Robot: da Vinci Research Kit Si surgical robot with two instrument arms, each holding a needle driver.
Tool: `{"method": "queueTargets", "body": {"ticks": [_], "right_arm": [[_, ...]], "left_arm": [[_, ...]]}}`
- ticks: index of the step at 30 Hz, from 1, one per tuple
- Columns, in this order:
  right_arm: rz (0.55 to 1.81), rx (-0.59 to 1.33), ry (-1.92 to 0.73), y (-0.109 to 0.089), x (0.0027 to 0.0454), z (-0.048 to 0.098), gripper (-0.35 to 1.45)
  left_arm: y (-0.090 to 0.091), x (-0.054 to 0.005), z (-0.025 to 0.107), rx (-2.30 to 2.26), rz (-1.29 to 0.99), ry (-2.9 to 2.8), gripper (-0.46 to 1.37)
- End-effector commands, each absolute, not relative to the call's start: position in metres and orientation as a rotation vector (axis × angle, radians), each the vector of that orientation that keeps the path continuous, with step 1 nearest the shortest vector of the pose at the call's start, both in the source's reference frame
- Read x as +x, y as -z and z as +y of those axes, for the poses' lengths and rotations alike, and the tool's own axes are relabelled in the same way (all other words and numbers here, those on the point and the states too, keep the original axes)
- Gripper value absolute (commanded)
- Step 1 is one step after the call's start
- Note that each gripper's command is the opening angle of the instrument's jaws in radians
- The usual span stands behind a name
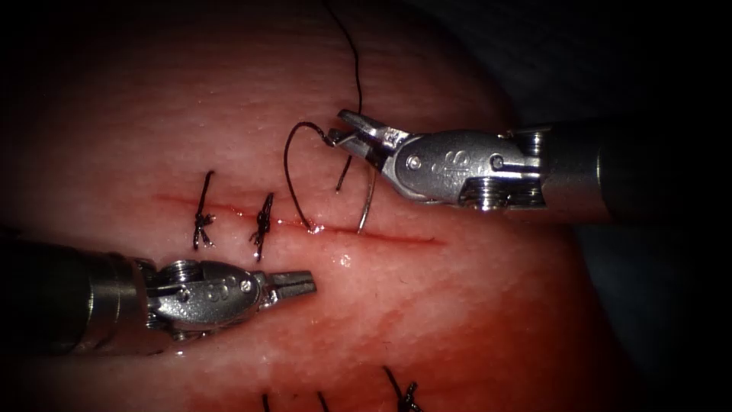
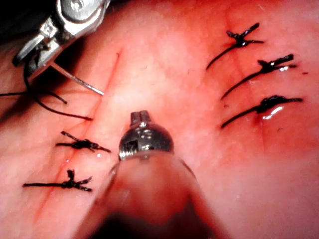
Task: Wound Closure
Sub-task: Throw the needle through the bottom of the skin
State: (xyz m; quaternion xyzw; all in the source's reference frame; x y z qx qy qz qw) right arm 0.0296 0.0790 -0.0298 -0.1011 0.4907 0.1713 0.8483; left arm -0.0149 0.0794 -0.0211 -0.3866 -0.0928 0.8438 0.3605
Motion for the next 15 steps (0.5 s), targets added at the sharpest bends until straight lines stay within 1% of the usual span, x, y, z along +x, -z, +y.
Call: {"method": "queueTargets", "body": {"ticks": [1, 6, 15], "right_arm": [[1.044, -0.221, -0.361, 0.0297, 0.0301, 0.0787, -0.35], [1.061, -0.251, -0.369, 0.0294, 0.0309, 0.0778, -0.35], [1.055, -0.29, -0.41, 0.0303, 0.0296, 0.0765, -0.35]], "left_arm": [[0.0213, -0.0147, 0.079, -1.002, -0.248, -2.178, -0.27], [0.0219, -0.0139, 0.0782, -1.008, -0.255, -2.184, -0.22], [0.0216, -0.0132, 0.0773, -1.013, -0.253, -2.193, -0.22]]}}
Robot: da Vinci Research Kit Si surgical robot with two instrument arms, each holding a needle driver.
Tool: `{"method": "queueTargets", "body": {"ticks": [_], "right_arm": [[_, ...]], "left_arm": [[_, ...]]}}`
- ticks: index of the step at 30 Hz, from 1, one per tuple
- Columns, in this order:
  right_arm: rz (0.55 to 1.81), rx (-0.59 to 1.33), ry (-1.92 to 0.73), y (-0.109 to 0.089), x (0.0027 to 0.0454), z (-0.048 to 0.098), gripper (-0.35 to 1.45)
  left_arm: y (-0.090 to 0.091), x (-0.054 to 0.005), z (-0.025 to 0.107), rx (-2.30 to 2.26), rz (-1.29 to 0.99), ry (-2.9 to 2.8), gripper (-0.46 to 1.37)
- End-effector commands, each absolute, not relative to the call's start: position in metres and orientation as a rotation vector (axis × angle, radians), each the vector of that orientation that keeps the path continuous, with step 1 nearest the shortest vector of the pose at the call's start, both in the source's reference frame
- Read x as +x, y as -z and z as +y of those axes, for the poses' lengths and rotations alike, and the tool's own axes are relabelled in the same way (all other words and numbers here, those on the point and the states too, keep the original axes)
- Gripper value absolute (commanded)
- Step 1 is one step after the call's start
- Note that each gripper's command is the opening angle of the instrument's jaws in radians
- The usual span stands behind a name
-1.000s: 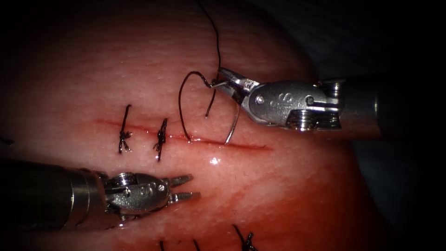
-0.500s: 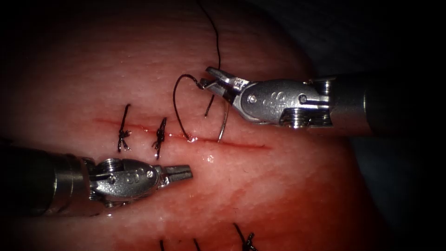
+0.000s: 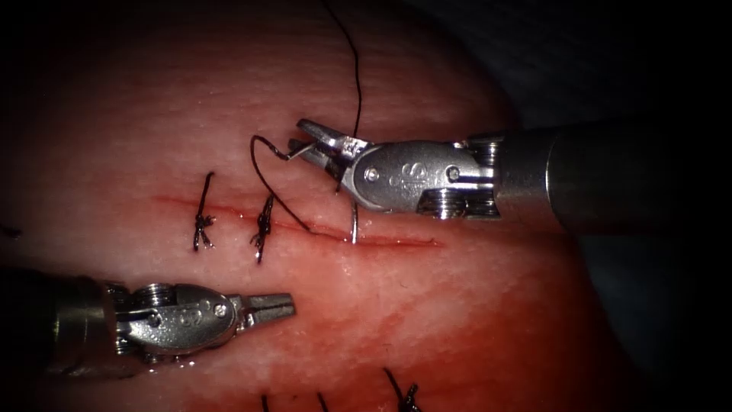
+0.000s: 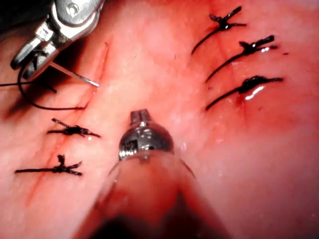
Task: Wound Closure
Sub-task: Throw the needle through the bottom of the skin
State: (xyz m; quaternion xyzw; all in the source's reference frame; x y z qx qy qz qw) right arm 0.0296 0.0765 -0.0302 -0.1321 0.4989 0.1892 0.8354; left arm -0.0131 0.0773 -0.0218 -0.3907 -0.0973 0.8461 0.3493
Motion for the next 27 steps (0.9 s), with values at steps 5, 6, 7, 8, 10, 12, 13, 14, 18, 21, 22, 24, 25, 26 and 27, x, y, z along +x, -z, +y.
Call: {"method": "queueTargets", "body": {"ticks": [5, 6, 7, 8, 10, 12, 13, 14, 18, 21, 22, 24, 25, 26, 27], "right_arm": [[1.075, -0.352, -0.454, 0.0319, 0.0286, 0.0768, -0.35], [1.097, -0.385, -0.475, 0.0323, 0.0287, 0.0773, -0.35], [1.103, -0.39, -0.478, 0.0324, 0.0287, 0.0774, -0.35], [1.118, -0.403, -0.493, 0.0326, 0.0288, 0.0777, -0.35], [1.132, -0.448, -0.482, 0.0327, 0.0291, 0.0779, -0.35], [1.135, -0.475, -0.46, 0.0327, 0.0292, 0.078, -0.35], [1.147, -0.499, -0.447, 0.0326, 0.0293, 0.0779, -0.35], [1.154, -0.509, -0.442, 0.0326, 0.0293, 0.0779, -0.35], [1.147, -0.591, -0.36, 0.0315, 0.0297, 0.0772, -0.35], [1.144, -0.632, -0.319, 0.0303, 0.0299, 0.0774, -0.35], [1.146, -0.632, -0.318, 0.0301, 0.03, 0.0775, -0.35], [1.153, -0.634, -0.311, 0.0292, 0.0302, 0.0779, -0.35], [1.152, -0.637, -0.311, 0.0289, 0.0303, 0.078, -0.35], [1.152, -0.642, -0.312, 0.0286, 0.0304, 0.0779, -0.35], [1.152, -0.646, -0.313, 0.0284, 0.0306, 0.0779, -0.35]], "left_arm": [[0.0212, -0.0132, 0.0772, -1.013, -0.252, -2.19, -0.25], [0.0212, -0.0132, 0.0772, -1.013, -0.252, -2.19, -0.25], [0.0212, -0.0132, 0.0772, -1.013, -0.252, -2.19, -0.26], [0.0212, -0.0132, 0.0771, -1.013, -0.251, -2.19, -0.26], [0.0212, -0.0132, 0.0771, -1.013, -0.251, -2.191, -0.26], [0.0212, -0.0132, 0.077, -1.013, -0.251, -2.191, -0.26], [0.0212, -0.0131, 0.077, -1.013, -0.251, -2.192, -0.27], [0.0212, -0.0131, 0.077, -1.013, -0.251, -2.192, -0.27], [0.0213, -0.0131, 0.0769, -1.013, -0.251, -2.192, -0.28], [0.0213, -0.0131, 0.0769, -1.013, -0.251, -2.192, -0.28], [0.0213, -0.0132, 0.0769, -1.013, -0.251, -2.192, -0.28], [0.0214, -0.0133, 0.0768, -1.012, -0.251, -2.191, -0.29], [0.0214, -0.0133, 0.0768, -1.012, -0.25, -2.191, -0.29], [0.0214, -0.0134, 0.0768, -1.012, -0.25, -2.191, -0.3], [0.0214, -0.0134, 0.0768, -1.012, -0.25, -2.191, -0.3]]}}
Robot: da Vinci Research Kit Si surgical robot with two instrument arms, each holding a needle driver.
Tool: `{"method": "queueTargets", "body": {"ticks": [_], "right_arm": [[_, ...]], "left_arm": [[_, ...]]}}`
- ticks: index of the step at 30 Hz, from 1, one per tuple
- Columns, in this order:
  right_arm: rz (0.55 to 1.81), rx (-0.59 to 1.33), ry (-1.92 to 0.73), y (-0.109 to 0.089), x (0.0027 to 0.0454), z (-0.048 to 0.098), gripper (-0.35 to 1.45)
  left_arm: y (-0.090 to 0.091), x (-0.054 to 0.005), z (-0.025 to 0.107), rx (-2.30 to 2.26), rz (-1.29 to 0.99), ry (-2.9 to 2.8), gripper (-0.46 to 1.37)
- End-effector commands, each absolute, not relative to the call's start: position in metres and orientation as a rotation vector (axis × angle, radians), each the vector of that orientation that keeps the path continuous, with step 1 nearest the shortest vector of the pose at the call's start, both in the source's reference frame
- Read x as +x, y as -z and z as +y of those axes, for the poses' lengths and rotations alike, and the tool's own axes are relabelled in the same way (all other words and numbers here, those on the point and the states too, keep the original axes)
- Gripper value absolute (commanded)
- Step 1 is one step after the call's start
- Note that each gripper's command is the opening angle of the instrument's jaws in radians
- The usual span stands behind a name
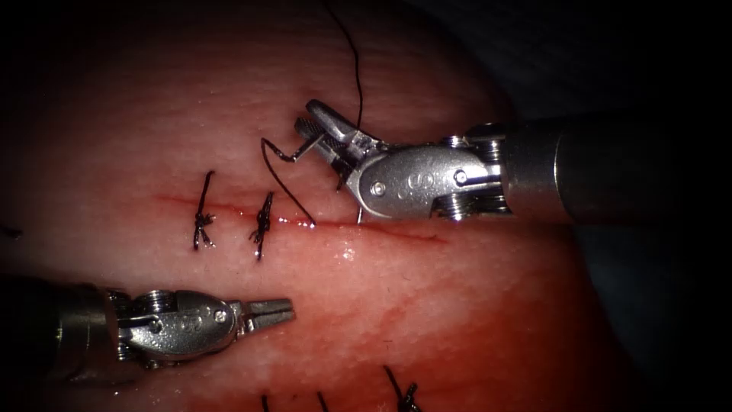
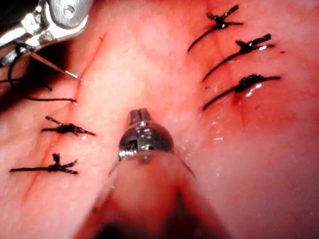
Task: Wound Closure
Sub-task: Throw the needle through the bottom of the skin
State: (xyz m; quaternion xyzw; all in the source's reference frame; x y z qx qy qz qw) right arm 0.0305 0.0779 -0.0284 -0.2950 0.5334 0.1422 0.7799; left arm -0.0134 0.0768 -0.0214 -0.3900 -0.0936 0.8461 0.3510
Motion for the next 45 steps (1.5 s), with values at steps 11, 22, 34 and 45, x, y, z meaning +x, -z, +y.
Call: {"method": "queueTargets", "body": {"ticks": [11, 22, 34, 45], "right_arm": [[1.19, -0.569, -0.523, 0.0309, 0.0316, 0.0752, -0.35], [1.168, -0.494, -0.792, 0.0295, 0.029, 0.0725, -0.35], [1.146, -0.359, -0.952, 0.0293, 0.0279, 0.0747, -0.35], [1.154, -0.207, -1.109, 0.0294, 0.027, 0.077, -0.35]], "left_arm": [[0.0214, -0.0137, 0.077, -1.01, -0.248, -2.189, -0.33], [0.0215, -0.0156, 0.0758, -1.009, -0.224, -2.198, -0.35], [0.0218, -0.0199, 0.0689, -1.018, -0.285, -2.301, -0.35], [0.0195, -0.0175, 0.0696, -1.025, -0.293, -2.309, -0.35]]}}
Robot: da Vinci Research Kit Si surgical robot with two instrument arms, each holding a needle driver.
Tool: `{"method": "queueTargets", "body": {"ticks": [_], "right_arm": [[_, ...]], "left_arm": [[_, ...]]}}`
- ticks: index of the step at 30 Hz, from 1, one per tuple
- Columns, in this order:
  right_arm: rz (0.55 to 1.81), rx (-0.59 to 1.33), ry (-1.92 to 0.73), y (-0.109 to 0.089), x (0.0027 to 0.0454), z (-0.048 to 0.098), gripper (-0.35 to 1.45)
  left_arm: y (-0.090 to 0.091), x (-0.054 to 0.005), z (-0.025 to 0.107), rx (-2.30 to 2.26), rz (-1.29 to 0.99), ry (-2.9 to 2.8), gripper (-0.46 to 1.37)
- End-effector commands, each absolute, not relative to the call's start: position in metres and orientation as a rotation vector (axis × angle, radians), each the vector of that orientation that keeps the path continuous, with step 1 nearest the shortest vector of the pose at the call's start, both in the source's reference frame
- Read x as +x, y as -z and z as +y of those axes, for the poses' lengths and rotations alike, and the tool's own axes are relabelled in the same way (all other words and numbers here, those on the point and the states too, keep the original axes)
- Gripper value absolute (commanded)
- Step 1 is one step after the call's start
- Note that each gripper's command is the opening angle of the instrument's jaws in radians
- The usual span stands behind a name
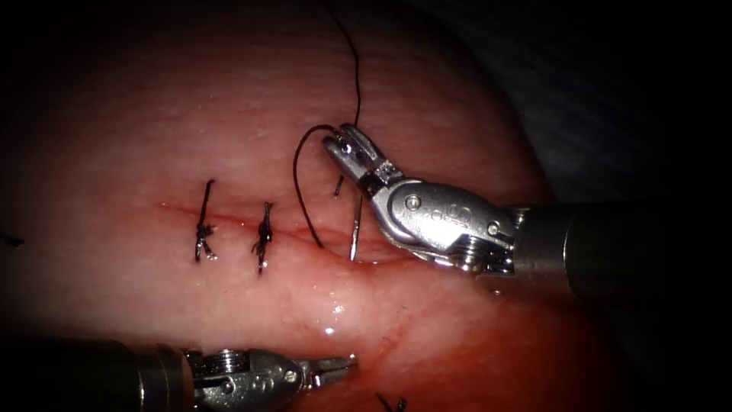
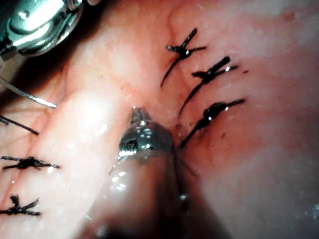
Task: Wound Closure
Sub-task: Throw the needle through the bottom of the skin
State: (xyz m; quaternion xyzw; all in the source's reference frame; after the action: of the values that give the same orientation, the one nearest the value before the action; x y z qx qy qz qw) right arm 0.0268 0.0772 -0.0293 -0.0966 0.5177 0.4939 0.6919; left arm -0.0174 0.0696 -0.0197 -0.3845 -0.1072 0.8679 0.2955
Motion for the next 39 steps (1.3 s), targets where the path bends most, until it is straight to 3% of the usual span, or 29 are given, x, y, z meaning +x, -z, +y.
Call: {"method": "queueTargets", "body": {"ticks": [1, 9, 26, 32, 39], "right_arm": [[1.158, -0.183, -1.132, 0.0295, 0.027, 0.0772, -0.35], [1.131, -0.021, -1.271, 0.029, 0.0271, 0.0782, -0.35], [1.053, 0.112, -1.335, 0.0287, 0.0278, 0.0793, -0.35], [1.039, 0.062, -1.261, 0.0283, 0.0277, 0.0794, -0.35], [1.082, -0.159, -0.953, 0.0269, 0.0277, 0.08, -0.35]], "left_arm": [[0.0192, -0.0174, 0.0696, -1.021, -0.292, -2.306, -0.35], [0.0167, -0.0167, 0.0703, -0.995, -0.292, -2.309, -0.34], [0.0154, -0.0157, 0.0707, -0.973, -0.283, -2.313, -0.3], [0.0157, -0.0156, 0.0706, -0.967, -0.285, -2.315, -0.3], [0.0165, -0.0157, 0.0703, -0.965, -0.288, -2.313, -0.27]]}}
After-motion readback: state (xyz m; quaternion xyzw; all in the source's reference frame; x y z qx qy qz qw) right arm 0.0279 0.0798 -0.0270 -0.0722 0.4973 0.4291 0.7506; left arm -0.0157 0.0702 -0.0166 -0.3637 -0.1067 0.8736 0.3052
